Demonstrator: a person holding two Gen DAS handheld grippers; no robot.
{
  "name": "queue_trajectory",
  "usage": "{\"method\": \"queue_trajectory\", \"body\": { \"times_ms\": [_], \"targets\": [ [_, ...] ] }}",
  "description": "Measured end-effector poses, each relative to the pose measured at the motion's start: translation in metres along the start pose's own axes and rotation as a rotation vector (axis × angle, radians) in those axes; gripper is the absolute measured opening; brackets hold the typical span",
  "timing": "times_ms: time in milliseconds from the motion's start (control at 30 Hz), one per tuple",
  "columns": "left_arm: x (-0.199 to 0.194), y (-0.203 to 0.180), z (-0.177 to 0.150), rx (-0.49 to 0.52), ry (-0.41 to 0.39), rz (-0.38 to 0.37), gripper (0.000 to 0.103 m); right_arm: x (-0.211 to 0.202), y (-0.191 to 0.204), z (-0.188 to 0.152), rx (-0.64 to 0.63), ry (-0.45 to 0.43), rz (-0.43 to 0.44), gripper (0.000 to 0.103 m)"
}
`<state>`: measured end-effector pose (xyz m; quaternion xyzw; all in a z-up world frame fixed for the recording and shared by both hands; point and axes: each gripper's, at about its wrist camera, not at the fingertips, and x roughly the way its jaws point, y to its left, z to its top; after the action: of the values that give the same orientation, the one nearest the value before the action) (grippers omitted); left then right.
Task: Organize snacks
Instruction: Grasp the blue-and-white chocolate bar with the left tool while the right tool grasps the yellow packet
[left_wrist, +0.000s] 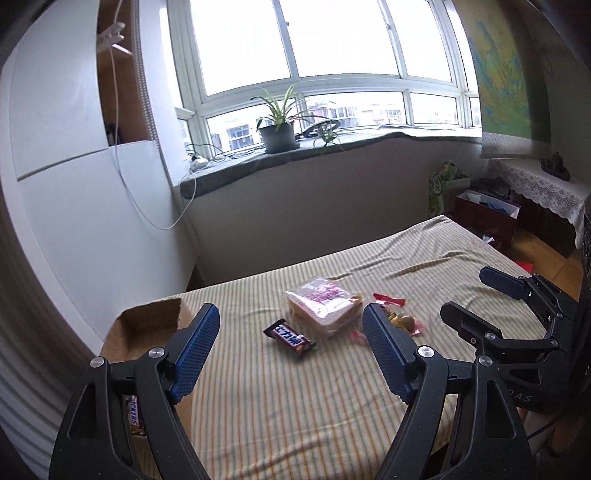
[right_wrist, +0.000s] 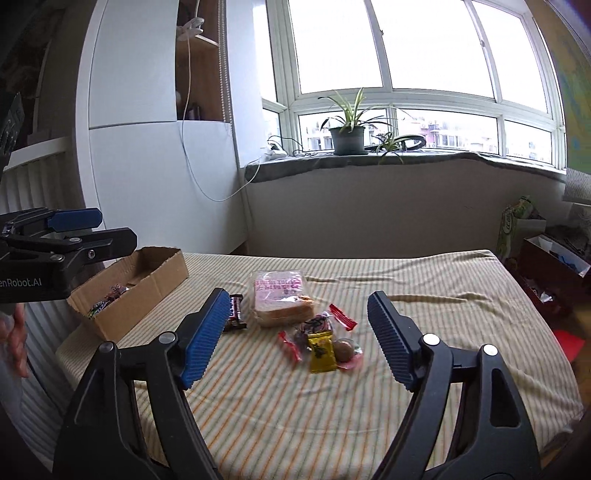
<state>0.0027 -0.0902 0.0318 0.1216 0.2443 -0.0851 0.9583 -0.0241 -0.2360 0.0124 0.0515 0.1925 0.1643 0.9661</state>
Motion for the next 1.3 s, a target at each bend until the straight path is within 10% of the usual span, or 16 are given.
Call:
{"method": "queue_trajectory", "body": {
  "times_ms": [633, 1067, 1300],
  "targets": [
    [0.014, -0.011, -0.006, -0.019, 0.033, -0.065, 0.08, -0.009, -0.024, -0.002, 0.024, -0.005, -0.046, 0.081],
    [0.109, 0.011, -0.095, -0.281, 0.287, -0.223, 0.08, 0.05, -0.031, -0.053, 0.017, 0.224, -0.047, 0.081],
    [0.128, 0.028, -0.088, -0.346, 0.305, -0.208, 0.08, 0.068, -0.033, -0.063, -0.002, 0.296, -0.034, 0.081]
  ]
}}
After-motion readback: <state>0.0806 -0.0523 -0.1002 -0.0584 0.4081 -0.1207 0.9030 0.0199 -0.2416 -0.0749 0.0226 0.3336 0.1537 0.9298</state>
